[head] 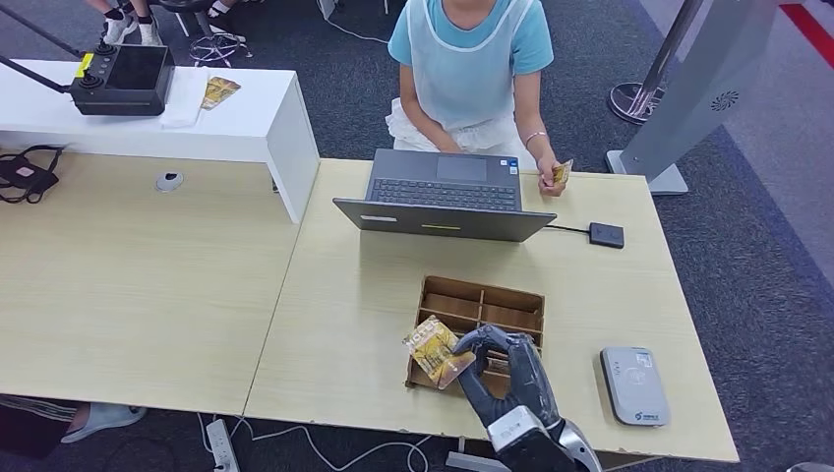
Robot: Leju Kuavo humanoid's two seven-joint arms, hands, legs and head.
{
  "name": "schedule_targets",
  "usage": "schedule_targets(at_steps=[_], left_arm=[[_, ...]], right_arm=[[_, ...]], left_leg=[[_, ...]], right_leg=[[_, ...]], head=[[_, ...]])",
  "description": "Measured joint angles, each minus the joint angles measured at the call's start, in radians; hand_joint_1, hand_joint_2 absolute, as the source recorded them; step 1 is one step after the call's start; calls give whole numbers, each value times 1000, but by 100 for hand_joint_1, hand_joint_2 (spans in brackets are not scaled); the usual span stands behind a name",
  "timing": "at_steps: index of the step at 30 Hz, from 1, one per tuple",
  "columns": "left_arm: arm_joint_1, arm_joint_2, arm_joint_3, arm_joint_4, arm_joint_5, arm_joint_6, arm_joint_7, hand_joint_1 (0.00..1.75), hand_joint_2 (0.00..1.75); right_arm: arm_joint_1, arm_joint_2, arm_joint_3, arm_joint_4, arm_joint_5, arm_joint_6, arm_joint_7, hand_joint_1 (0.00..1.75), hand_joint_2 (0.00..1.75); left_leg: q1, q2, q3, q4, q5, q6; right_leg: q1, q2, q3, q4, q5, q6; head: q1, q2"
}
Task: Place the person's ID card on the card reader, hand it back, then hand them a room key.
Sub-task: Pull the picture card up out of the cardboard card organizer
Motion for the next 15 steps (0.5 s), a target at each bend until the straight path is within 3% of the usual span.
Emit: schedule_targets(at_steps=[5,8,12,15], left_arm=[[0,6,0,0,0,-2,-27,0,0],[-1,10,-1,0,0,-5,-43,0,0],[-5,16,-2,0,0,-13,-64,0,0],[-8,20,-4,0,0,-15,-79,0,0]], right_arm=[[-35,0,-79,-116,-241,181,-38,175,175],[-115,-1,-109,-149,-313,231,0,175,175],[-316,-7,-127,-125,-291,209,131,175,175],[-522,-16,-127,-33,-148,157,279,175,175]], left_leg=[[0,0,0,0,0,0],[0,2,1,0,1,0],[0,4,1,0,3,-1],[0,6,1,0,5,-1]], right_leg=[[0,0,0,0,1,0],[0,2,1,0,1,0],[0,5,0,1,4,-1],[0,7,-1,1,7,-1]], head=[[0,0],[0,0],[0,0],[0,0]])
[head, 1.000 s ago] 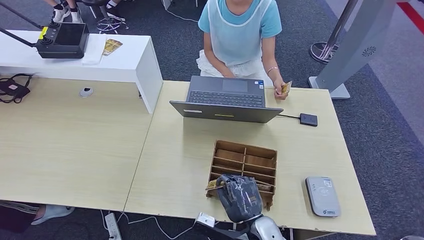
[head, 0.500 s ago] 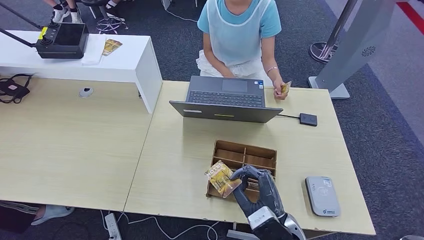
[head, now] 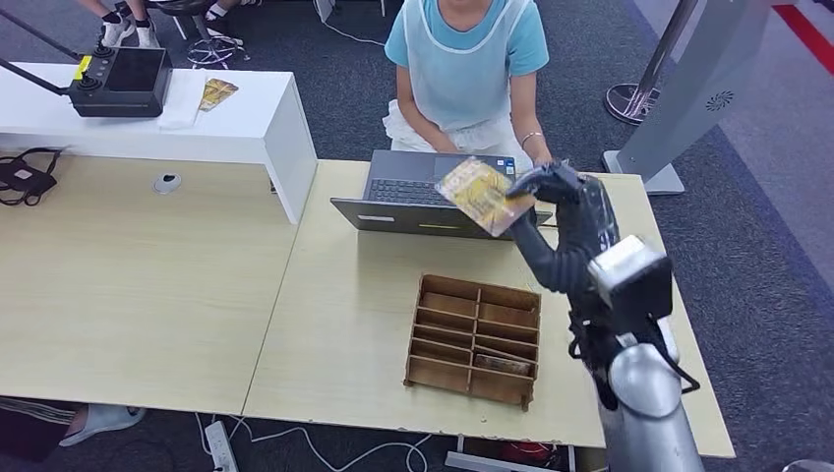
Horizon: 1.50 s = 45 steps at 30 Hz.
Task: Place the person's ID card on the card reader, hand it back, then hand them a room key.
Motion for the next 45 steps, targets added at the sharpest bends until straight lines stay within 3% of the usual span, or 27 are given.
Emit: schedule_targets(at_steps=[4,7,11,16,21,26,43,44,45], left_arm=[[-6,3,-7,0,0,-1,-26,0,0],[-6,5,-17,0,0,-4,-34,0,0],[-9,9,-31,0,0,-16,-41,0,0],[-11,10,-38,0,0,-28,-49,0,0],[-13,10,-46,0,0,-37,-60,0,0],[-14,10,-48,0,0,-39,-63,0,0],[-19,10,-49,0,0,-36,-64,0,0],[-19,10,-49,0,0,-36,-64,0,0],[-19,10,-49,0,0,-35,-64,0,0]], right_arm=[[-275,-16,3,204,288,-47,185,175,175],[-420,-35,4,354,432,-38,256,175,175],[-589,-49,7,600,546,34,351,175,175],[-737,-58,-7,907,568,49,384,175,175],[-763,-76,-51,1131,540,46,383,175,175],[-759,-88,-101,1259,506,21,363,175,175],[-756,-91,-203,1355,426,3,323,175,175],[-756,-91,-209,1357,423,3,320,171,175],[-756,-91,-214,1358,421,2,317,130,175]], left_leg=[[0,-1,-1,0,3,0],[0,-4,-1,0,4,0],[0,-4,-2,0,4,0],[0,-5,-2,0,4,0],[0,-5,-2,0,4,0],[0,-5,-2,1,4,0],[0,-5,-3,0,4,0],[0,-5,-3,0,4,0],[0,-5,-3,0,4,0]], right_leg=[[0,-1,0,0,2,0],[0,-3,0,0,3,1],[0,-3,-1,0,3,1],[0,-4,-1,0,3,1],[0,-4,-1,-1,3,1],[0,-3,-1,-1,3,1],[0,-3,-2,0,3,1],[0,-3,-2,0,3,1],[0,-3,-2,0,3,1]], head=[[0,0],[0,0],[0,0],[0,0],[0,0],[0,0],[0,0],[0,0],[0,0]])
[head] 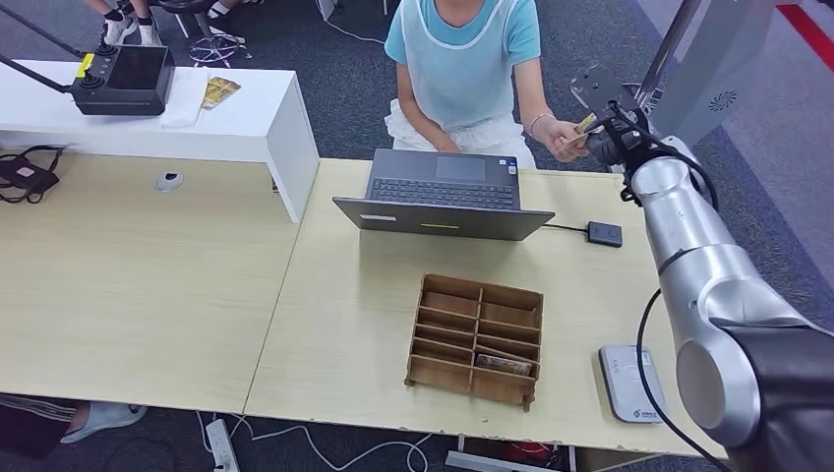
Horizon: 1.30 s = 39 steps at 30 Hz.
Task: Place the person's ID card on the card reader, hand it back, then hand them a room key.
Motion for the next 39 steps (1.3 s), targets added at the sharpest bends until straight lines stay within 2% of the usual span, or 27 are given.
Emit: schedule_targets(at_steps=[3,13,17,23,26,29,31,35,37,39], left_arm=[[0,0,0,0,0,1,0,0,0],[0,0,-6,0,0,6,6,0,0],[4,-1,-12,0,0,20,25,0,0],[12,-1,-29,0,0,26,75,0,0],[13,-1,-32,0,0,26,77,0,0],[13,-1,-33,0,0,26,78,0,0],[13,-1,-33,0,0,26,83,0,0],[14,-4,-36,0,0,29,121,0,0],[16,-9,-40,0,0,33,155,0,0],[18,-16,-42,0,0,36,186,0,0]], right_arm=[[0,1,-12,2,-3,-2,-4,3,175],[52,1,-17,-57,52,-73,-61,0,175],[180,1,-17,-303,119,-181,-106,0,175],[452,10,-19,-794,174,-243,-182,0,175],[529,16,-21,-937,175,-247,-191,0,175],[564,19,-28,-1011,169,-256,-208,0,175],[594,25,-35,-1058,141,-285,-252,0,175],[740,73,-49,-1247,-11,-391,-426,0,175],[838,107,-53,-1349,-129,-392,-505,0,175],[935,146,-58,-1433,-266,-352,-579,0,175]], left_leg=[[0,0,0,0,0,0],[0,0,0,0,0,0],[0,-1,0,0,0,0],[0,-2,-1,0,-2,0],[0,-2,-1,0,-2,0],[0,-1,0,0,-2,0],[0,-2,0,0,-2,0],[0,-4,0,0,-3,0],[0,-4,0,0,-5,0],[0,-4,0,-1,-6,-1]], right_leg=[[0,0,0,0,0,0],[0,0,0,0,0,0],[0,-1,0,0,0,0],[0,-3,0,0,-2,0],[0,-3,0,0,-3,0],[0,-2,0,0,-3,0],[0,-3,0,0,-3,0],[0,-5,1,0,-4,0],[0,-5,1,0,-6,-1],[0,-5,1,0,-8,-1]], head=[[0,0],[0,0],[0,0],[0,0],[0,0],[0,0],[0,0],[0,0],[0,0],[0,0]])
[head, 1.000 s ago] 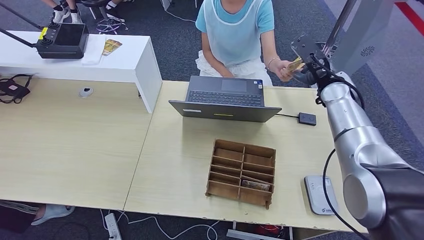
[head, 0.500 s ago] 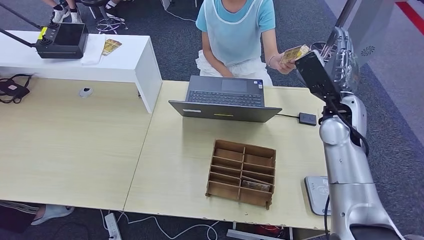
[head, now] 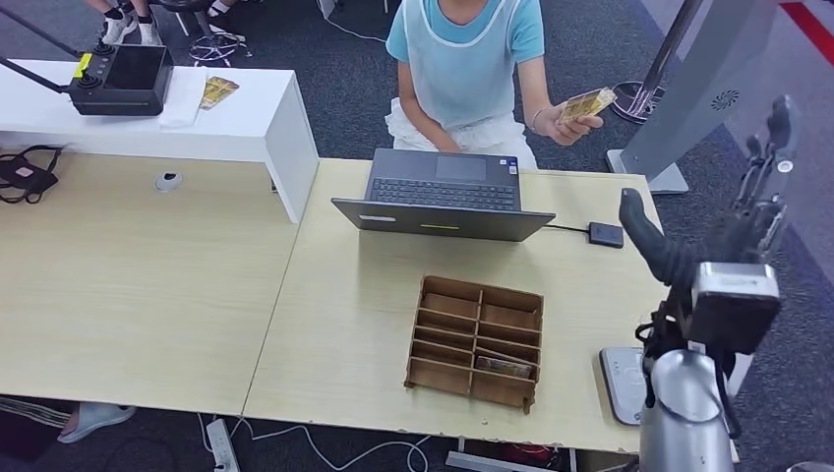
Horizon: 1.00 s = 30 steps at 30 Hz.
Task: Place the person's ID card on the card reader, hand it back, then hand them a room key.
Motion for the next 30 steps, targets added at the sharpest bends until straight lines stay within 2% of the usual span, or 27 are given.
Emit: schedule_targets(at_steps=[4,6,9,13,22,27,30], left_arm=[[0,-12,0,0,0,2,51,0,0],[0,-17,0,0,0,2,72,0,0],[0,-24,1,0,0,2,99,0,0],[0,-29,1,0,0,2,120,0,0],[-1,-42,3,0,0,-12,176,0,0],[-1,-42,4,0,4,-3,163,0,0],[-1,-41,4,0,48,0,141,0,0]], right_arm=[[161,65,-21,-90,-318,123,-118,0,175],[215,77,-30,-98,-427,182,-133,0,175],[294,84,-34,-93,-521,294,-134,0,175],[392,98,-18,-60,-539,396,-141,0,175],[513,121,28,15,-480,434,-138,0,175],[525,129,32,78,-652,606,-161,0,175],[525,136,23,91,-681,638,-178,0,175]], left_leg=[[0,0,0,0,-1,0],[0,0,0,0,-2,-1],[0,0,1,0,-2,-1],[0,0,1,0,-2,0],[0,0,1,0,-2,0],[0,1,1,0,-2,0],[0,1,2,0,-2,0]], right_leg=[[0,0,0,0,-2,1],[0,1,1,0,-2,1],[0,0,1,0,-2,1],[0,1,1,0,-2,1],[0,1,1,0,-2,1],[0,1,2,0,-2,1],[0,1,2,0,-2,1]], head=[[0,0],[0,0],[0,0],[0,0],[0,0],[0,0],[0,0]])
